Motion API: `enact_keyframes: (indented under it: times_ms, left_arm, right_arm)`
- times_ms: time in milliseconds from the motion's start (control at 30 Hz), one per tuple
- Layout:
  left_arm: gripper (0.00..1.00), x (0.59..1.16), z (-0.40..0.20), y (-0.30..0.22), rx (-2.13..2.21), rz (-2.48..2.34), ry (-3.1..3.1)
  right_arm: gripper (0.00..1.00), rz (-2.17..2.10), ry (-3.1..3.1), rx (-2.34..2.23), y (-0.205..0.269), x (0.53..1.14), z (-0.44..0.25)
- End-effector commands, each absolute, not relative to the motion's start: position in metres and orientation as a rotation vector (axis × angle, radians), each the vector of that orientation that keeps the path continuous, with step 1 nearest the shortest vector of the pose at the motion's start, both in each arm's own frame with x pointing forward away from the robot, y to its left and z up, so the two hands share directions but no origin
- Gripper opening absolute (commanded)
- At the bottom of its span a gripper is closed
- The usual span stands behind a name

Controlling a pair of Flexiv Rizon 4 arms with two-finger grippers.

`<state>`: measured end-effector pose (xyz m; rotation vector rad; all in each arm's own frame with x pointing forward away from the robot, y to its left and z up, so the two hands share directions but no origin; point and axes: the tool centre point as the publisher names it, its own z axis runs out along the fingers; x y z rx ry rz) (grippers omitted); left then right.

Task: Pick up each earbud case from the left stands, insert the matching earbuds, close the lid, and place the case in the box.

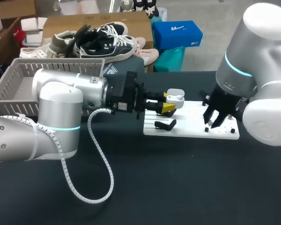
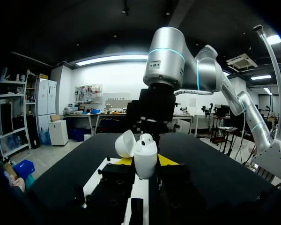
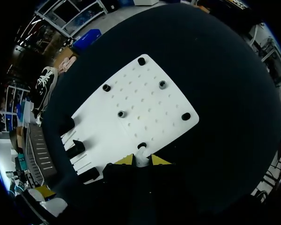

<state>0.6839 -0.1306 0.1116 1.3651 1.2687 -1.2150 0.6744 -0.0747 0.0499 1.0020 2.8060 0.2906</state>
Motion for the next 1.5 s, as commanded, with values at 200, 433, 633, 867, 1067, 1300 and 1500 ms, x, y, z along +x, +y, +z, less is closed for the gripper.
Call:
enact_keyframes:
  times_ms: [200, 433, 633, 867, 1067, 1300, 1500]
  left_arm:
    - [0.0, 0.685, 0.111, -0.131, 1.366, -1.216, 1.267]
    - [0.0, 0.685, 0.111, -0.131, 1.366, -1.216, 1.267]
    - [0.0, 0.685, 0.111, -0.131, 1.366, -1.216, 1.267]
    - [0.0, 0.685, 0.111, -0.131, 1.366, -1.216, 1.267]
    - [0.0, 0.685, 0.111, -0.131, 1.366, -1.216, 1.267]
    - [0.0, 0.685, 0.111, -0.131, 1.366, -1.216, 1.267]
    - [0.0, 0.685, 0.111, -0.131, 1.366, -1.216, 1.267]
  right_arm:
    - [0.0, 0.387, 2.873, 0.892, -0.089, 0.656, 0.103]
    - [0.0, 0.442, 3.043, 0.623, -0.084, 0.65, 0.161]
    - [0.0, 0.459, 3.119, 0.403, -0.072, 0.643, 0.206]
    - [0.0, 0.378, 3.156, 0.149, -0.032, 0.63, 0.225]
    - [0.0, 0.328, 3.167, 0.017, -0.002, 0.632, 0.221]
    - [0.0, 0.283, 3.145, -0.048, 0.016, 0.644, 0.215]
    - [0.0, 0.263, 3.13, -0.047, 0.025, 0.657, 0.21]
